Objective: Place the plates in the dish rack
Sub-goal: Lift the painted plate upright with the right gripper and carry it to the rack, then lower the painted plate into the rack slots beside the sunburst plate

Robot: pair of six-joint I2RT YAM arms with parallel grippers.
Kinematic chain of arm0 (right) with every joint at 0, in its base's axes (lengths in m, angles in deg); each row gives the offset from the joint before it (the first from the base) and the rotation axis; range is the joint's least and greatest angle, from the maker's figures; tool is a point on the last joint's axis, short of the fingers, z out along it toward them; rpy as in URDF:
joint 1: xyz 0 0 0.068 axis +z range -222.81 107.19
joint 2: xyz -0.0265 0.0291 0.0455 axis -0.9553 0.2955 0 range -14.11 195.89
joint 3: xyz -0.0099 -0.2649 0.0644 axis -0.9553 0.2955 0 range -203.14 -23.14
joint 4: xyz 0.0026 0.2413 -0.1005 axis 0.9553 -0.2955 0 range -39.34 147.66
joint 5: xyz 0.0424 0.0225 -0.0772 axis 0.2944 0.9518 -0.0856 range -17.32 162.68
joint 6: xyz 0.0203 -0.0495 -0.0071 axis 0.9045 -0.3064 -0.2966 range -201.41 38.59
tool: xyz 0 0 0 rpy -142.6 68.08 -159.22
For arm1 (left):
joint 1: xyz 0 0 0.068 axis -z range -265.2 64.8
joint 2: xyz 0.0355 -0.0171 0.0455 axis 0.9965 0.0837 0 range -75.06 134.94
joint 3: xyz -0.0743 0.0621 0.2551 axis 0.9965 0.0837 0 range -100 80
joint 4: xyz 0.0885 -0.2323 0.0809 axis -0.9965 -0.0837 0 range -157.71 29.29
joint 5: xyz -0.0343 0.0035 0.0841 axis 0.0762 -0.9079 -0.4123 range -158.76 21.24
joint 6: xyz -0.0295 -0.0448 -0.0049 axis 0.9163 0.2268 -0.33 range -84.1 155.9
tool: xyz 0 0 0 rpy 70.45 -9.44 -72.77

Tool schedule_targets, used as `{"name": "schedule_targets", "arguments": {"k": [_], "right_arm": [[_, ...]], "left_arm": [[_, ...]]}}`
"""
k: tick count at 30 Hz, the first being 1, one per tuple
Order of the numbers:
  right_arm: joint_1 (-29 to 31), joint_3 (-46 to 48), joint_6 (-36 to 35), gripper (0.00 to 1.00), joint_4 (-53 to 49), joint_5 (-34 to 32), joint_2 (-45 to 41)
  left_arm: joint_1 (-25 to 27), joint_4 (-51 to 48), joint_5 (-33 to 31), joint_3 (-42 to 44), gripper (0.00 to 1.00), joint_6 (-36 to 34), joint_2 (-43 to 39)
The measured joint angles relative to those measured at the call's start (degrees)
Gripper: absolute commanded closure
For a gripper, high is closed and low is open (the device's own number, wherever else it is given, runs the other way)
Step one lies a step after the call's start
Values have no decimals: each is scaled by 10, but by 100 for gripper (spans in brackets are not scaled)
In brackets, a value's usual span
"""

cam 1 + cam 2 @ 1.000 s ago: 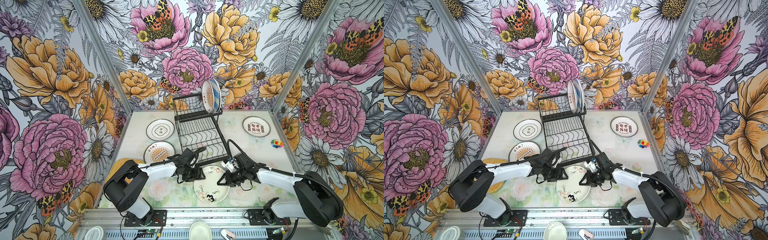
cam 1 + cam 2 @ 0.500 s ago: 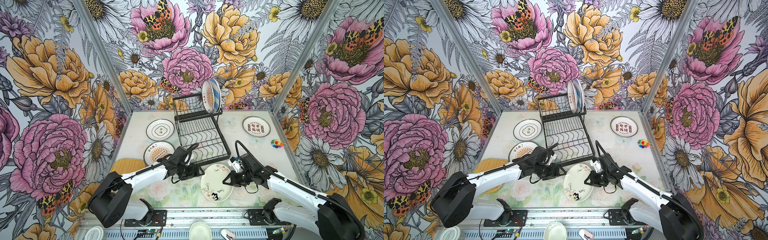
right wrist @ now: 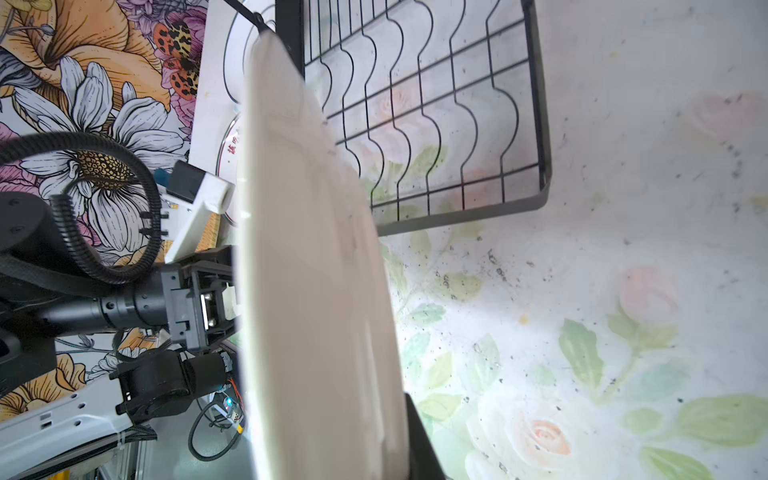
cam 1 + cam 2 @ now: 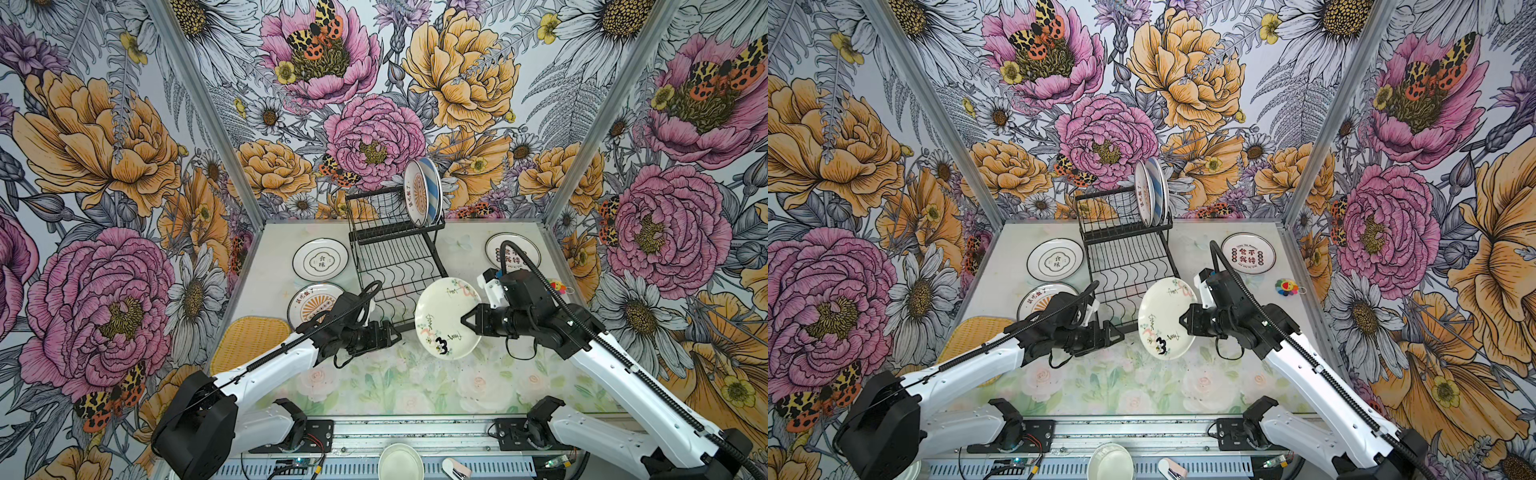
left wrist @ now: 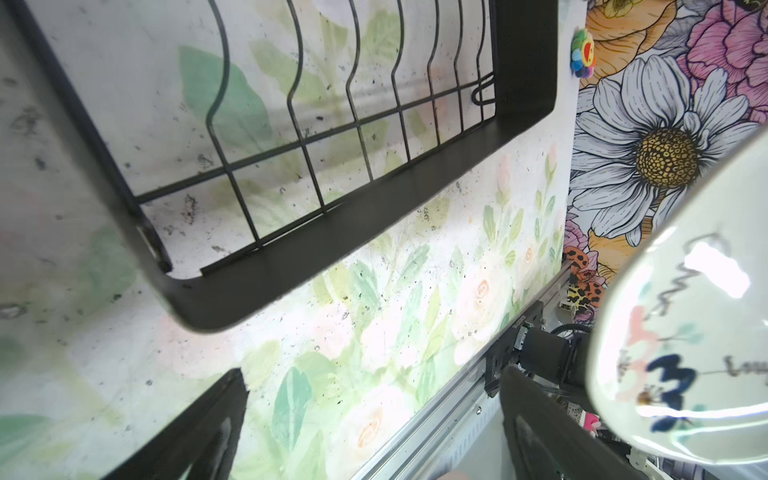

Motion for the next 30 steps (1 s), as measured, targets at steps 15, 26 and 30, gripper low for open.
{"name": "schedule_targets", "arguments": {"k": [15,26,30], "right_arm": [[28,-391,-126,100,-34,-192,224],[54,-648,-228,100,-35,-317,415],[60,-705,-254,100,-31,-354,466]], "left_arm": [[-8,-12,-41,17,2,15,-45],[-39,-13,-42,17,1,14,-47],[-47,-14,-39,23,1,13,-50]]}}
